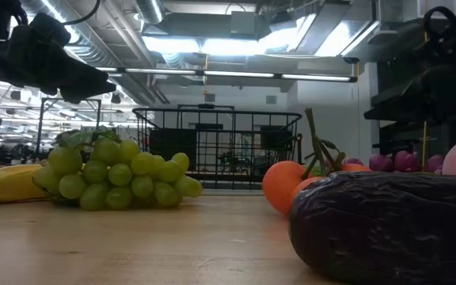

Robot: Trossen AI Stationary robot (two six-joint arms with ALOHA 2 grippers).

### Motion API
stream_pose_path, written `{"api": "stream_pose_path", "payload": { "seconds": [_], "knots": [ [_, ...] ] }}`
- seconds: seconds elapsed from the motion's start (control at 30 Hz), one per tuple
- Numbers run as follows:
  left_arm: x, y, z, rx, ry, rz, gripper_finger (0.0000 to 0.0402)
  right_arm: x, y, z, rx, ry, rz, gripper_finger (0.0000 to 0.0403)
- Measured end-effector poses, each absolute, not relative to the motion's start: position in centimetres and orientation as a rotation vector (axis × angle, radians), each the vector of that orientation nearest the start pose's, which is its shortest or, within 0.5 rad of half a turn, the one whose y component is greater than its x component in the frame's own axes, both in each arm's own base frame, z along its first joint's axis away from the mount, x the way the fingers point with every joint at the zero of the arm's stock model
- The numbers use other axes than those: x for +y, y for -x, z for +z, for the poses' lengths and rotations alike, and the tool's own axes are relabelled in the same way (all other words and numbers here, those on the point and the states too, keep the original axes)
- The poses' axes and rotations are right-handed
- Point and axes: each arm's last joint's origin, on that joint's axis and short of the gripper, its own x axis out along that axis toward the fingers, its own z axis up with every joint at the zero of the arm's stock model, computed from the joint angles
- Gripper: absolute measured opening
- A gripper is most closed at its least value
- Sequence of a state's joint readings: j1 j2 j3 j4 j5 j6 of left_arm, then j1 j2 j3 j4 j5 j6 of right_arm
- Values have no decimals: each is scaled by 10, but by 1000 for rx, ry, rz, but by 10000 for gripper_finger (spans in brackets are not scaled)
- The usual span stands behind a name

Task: Build produce basket
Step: Put the black grapes into the basket

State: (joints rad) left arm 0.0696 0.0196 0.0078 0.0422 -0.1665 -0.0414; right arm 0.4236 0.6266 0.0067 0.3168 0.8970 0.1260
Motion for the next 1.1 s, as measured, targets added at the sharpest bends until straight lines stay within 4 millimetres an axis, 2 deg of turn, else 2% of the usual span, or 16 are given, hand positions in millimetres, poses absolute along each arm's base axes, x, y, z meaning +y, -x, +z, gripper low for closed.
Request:
{"api": "stream_pose_path", "payload": {
  "seconds": [0.47, 0.77, 1.1],
  "knots": [
    [12, -97, 169, -36, 43, 236, 230, 20, -123, 139, 202, 14, -566, 3],
    [12, -97, 169, -35, 43, 236, 230, 9, -126, 147, 215, 221, -636, 3],
    [12, -97, 169, -35, 43, 236, 230, -3, -128, 157, 157, 250, -734, 3]
  ]
}}
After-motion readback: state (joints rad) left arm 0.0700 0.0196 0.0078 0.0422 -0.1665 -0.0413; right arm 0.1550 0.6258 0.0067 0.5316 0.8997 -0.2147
